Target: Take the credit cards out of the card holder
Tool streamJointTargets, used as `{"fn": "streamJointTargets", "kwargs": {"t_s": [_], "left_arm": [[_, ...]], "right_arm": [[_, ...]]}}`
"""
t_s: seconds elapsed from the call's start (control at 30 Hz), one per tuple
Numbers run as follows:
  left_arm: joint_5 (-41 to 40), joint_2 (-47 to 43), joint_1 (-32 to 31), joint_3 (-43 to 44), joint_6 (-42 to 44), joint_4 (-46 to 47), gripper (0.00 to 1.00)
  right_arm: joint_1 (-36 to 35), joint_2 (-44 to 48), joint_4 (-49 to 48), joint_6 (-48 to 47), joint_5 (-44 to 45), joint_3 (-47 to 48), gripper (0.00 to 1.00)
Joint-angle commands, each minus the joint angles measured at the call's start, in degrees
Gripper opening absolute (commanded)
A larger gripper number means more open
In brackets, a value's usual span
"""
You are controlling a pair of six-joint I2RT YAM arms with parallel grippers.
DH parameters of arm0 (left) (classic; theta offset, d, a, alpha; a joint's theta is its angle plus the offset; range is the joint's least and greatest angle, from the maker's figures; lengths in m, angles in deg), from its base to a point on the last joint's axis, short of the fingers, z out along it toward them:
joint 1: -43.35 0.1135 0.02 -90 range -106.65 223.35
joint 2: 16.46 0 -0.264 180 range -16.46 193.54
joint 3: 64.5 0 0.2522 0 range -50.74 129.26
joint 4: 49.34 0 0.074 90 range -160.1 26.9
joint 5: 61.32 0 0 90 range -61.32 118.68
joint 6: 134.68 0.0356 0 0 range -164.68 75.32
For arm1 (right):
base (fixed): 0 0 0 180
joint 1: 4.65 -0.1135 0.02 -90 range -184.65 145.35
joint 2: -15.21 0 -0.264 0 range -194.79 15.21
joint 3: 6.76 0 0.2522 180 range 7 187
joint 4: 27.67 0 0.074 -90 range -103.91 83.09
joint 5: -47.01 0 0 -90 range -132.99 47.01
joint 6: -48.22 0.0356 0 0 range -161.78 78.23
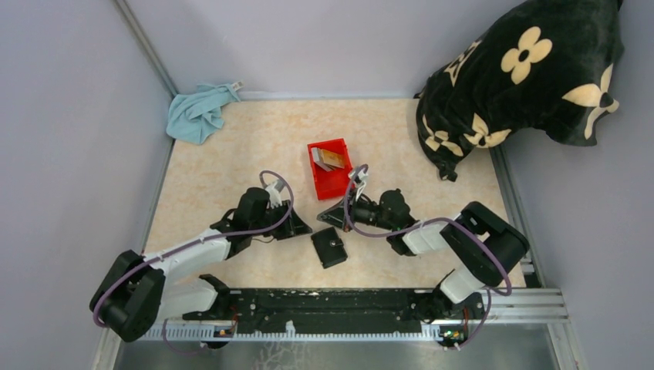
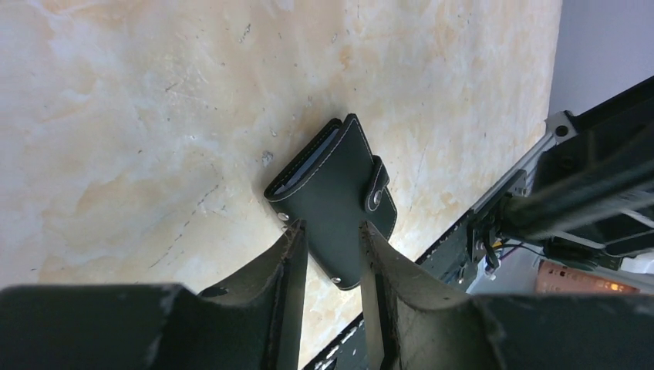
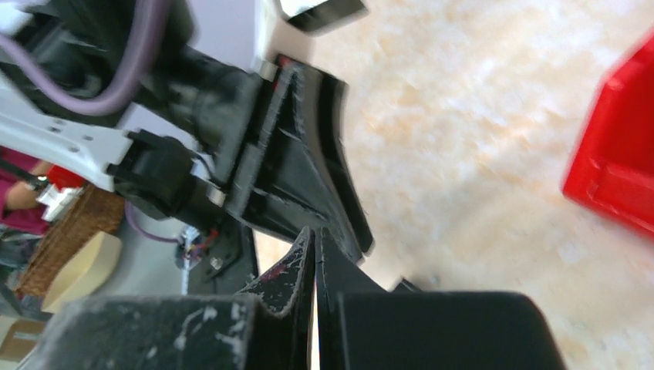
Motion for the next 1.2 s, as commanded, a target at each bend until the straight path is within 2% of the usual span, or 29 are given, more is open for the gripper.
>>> {"fn": "streamJointTargets", "kwargs": {"t_s": [0.0,0.03,0.1,0.2,0.23,0.37,0.6,0.87,1.17], "left_arm": [[-2.73,-1.15,-0.37,2.42,1.63,-2.30,0.37],[-2.77,-0.99,-0.34,2.46,1.59,-2.18,0.37],[-2.46,-0.31,-0.35,2.46,1.43,-1.31,0.32],[-1.06,1.71,-0.40,2.21,1.15,0.86,0.01],[-0.29,2.38,-0.41,2.18,1.14,1.82,0.00],[0.64,4.16,-1.04,2.48,0.54,3.93,0.00],[0.26,7.89,-2.79,3.15,-0.58,6.49,0.00],[-0.47,14.87,-5.57,5.14,-1.56,9.71,0.00],[-1.59,16.84,-5.86,4.65,-1.90,9.83,0.00]], "right_arm": [[-2.15,7.32,24.77,-14.16,9.32,5.18,0.00],[-4.58,9.52,33.85,-19.59,15.79,7.66,0.00],[-9.43,10.38,47.87,-26.65,28.46,12.45,0.26],[-12.20,10.38,53.57,-28.09,33.66,13.93,0.48],[-12.88,10.39,54.49,-28.05,34.77,13.81,0.51],[-16.50,9.81,59.47,-28.17,43.44,14.25,0.53],[-21.20,8.35,63.32,-26.15,50.22,14.20,0.53],[-24.78,6.20,65.94,-25.00,52.98,16.10,0.54],[-25.87,4.81,65.87,-23.58,53.29,15.01,0.53]]}}
